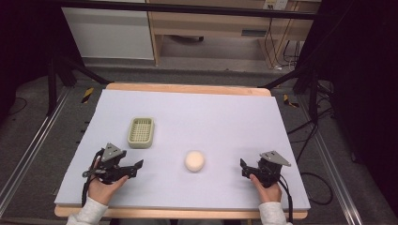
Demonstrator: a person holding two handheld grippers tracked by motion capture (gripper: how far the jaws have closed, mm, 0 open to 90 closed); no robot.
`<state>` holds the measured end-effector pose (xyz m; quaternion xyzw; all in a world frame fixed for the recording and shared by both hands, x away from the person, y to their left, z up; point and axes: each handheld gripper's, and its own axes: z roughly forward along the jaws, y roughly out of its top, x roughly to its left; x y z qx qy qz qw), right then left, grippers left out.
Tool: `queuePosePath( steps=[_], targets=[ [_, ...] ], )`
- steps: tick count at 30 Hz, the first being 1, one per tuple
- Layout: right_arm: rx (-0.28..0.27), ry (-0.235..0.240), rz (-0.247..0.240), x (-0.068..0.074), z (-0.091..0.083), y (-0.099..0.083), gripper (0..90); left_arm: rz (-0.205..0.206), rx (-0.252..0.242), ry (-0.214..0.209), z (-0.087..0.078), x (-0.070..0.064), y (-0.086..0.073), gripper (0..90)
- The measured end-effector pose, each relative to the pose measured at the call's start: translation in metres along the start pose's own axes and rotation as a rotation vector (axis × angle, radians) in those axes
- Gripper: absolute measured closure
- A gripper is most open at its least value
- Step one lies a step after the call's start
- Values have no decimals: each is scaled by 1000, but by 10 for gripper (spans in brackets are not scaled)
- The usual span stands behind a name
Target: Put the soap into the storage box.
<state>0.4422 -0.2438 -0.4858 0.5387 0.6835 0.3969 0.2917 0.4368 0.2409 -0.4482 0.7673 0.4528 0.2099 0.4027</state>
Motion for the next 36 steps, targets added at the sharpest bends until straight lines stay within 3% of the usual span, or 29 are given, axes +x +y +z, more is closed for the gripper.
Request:
queuePosePath(
  steps=[11,36],
  targets=[
    [-2,-3,-1,0,0,0,38,37,7,-22,6,-12,7,223],
    [-9,-1,5,0,-1,0,38,66,1,-54,19,-35,26,219]
  ],
)
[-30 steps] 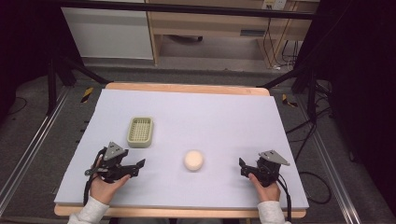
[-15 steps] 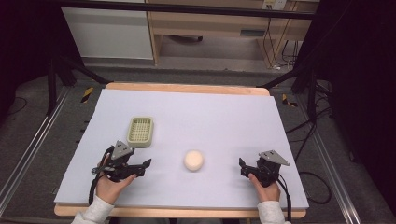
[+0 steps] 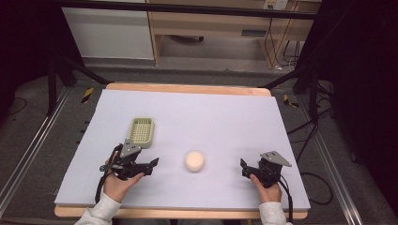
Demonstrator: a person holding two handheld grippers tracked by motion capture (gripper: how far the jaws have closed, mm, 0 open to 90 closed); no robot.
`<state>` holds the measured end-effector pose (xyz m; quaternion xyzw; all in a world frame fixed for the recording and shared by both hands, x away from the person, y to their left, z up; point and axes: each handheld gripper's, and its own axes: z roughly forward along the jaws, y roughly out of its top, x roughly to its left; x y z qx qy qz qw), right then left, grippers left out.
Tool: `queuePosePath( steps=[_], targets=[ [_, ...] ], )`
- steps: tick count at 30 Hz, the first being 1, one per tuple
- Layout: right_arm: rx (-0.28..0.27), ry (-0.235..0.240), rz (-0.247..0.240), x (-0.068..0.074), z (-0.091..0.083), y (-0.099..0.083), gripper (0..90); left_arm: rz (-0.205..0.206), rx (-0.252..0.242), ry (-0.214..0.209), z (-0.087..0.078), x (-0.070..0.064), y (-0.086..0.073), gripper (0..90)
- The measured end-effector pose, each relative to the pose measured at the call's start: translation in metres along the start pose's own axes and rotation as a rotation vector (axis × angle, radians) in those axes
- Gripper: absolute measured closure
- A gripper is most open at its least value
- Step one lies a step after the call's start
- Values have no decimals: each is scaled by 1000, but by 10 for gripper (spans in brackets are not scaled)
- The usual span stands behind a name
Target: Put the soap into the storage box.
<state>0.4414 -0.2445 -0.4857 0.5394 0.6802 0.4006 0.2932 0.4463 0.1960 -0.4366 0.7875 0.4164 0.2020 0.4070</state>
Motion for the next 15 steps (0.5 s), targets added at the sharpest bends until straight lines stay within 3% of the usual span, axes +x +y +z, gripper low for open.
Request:
queuePosePath(
  steps=[15],
  targets=[
    [2,2,2,0,0,0,39,23,7,-22,13,-14,16,212]
  ],
)
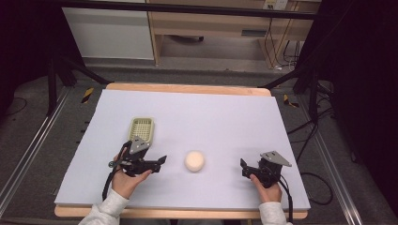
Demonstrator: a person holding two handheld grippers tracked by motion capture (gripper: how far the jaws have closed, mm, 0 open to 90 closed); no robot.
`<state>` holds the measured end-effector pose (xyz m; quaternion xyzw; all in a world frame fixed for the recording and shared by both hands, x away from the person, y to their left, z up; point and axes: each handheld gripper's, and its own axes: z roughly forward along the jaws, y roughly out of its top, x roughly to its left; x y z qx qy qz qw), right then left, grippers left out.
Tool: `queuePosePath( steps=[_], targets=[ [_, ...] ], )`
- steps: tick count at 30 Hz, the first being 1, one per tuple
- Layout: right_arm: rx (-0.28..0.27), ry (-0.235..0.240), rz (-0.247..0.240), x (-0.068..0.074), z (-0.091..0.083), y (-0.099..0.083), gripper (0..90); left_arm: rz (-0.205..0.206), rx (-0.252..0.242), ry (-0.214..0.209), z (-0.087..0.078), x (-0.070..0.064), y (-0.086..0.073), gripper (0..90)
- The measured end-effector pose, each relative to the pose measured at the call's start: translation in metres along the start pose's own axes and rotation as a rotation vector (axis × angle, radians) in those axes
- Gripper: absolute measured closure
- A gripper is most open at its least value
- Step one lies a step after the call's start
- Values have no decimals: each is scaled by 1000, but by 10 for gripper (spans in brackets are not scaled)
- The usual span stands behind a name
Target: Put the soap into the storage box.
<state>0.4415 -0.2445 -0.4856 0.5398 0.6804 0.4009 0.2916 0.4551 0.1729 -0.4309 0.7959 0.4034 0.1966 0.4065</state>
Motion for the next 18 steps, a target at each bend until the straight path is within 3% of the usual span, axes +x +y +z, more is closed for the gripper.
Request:
queuePosePath(
  steps=[18],
  targets=[
    [8,5,0,0,1,0,39,31,8,-28,18,-20,16,206]
  ],
)
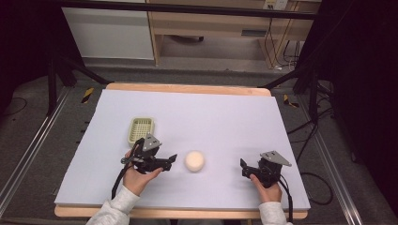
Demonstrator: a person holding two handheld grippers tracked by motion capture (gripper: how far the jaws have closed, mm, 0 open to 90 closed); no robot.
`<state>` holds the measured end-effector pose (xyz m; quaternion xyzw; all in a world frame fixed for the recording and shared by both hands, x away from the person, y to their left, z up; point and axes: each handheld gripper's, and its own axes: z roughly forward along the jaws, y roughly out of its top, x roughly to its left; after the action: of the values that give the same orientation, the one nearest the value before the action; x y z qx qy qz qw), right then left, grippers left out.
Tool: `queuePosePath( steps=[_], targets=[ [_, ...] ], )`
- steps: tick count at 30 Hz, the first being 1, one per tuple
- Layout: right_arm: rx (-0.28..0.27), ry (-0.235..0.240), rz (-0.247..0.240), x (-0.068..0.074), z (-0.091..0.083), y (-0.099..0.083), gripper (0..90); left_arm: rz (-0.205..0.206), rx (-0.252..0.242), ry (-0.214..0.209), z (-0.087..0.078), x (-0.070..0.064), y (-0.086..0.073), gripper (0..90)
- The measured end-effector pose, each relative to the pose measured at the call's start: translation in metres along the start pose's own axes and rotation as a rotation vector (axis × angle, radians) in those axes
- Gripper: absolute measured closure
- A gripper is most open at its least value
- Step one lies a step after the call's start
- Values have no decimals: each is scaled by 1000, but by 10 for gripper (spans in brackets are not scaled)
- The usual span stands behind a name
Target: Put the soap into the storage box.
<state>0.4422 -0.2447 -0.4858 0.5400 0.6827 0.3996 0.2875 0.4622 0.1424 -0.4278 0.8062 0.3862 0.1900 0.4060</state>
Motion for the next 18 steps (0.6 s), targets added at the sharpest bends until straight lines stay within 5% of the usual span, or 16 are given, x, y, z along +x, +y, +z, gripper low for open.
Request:
queuePosePath(
  steps=[18],
  targets=[
    [4,-1,-5,1,0,0,39,29,21,-21,15,-17,10,193]
  ],
)
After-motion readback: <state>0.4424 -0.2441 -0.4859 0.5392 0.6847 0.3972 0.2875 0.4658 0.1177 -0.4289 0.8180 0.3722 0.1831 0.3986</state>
